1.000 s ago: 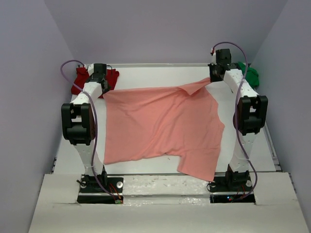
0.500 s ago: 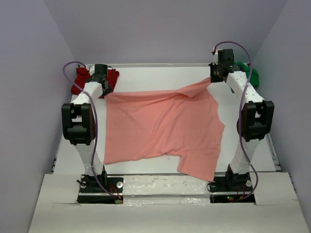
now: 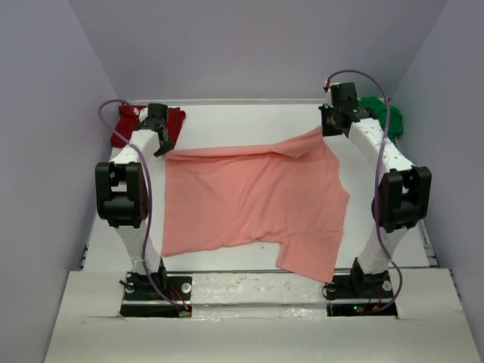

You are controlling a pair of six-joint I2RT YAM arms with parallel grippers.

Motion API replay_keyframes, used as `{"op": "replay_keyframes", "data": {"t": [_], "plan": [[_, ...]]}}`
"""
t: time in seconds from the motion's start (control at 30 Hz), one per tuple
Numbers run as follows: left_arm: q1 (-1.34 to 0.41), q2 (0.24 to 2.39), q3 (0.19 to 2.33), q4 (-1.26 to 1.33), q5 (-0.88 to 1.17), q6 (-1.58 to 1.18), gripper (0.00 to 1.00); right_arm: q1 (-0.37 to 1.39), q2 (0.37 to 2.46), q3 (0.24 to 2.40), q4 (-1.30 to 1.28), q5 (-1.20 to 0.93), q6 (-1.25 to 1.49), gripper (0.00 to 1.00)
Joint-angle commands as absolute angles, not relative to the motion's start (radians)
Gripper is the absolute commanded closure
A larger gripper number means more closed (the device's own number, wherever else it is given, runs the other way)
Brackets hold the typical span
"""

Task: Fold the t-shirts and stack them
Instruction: Fold the flattened tshirt in 1/3 of the way

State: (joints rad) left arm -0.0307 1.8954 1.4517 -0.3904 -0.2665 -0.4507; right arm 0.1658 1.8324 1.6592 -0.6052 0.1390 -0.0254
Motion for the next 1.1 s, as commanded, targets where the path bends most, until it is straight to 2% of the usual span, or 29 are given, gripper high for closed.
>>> {"op": "replay_keyframes", "data": {"t": [0.0,0.5,1.07], "plan": [[-0.023,1.796,1.407,-0.419,-0.290,-0.465,1.00,0.186,1.764,1.638,-0.623,0.210,0.038,1.00],[-0.023,1.687,1.278,-0.407,-0.265,-0.476,1.00,0.297,1.622,1.494,-0.675,0.405,0.153,1.00],[-0.034,1.631,1.190,-0.393,-0.230,-0.494,1.00,0.360,1.520,1.370,-0.722,0.498,0.273,1.00]]}}
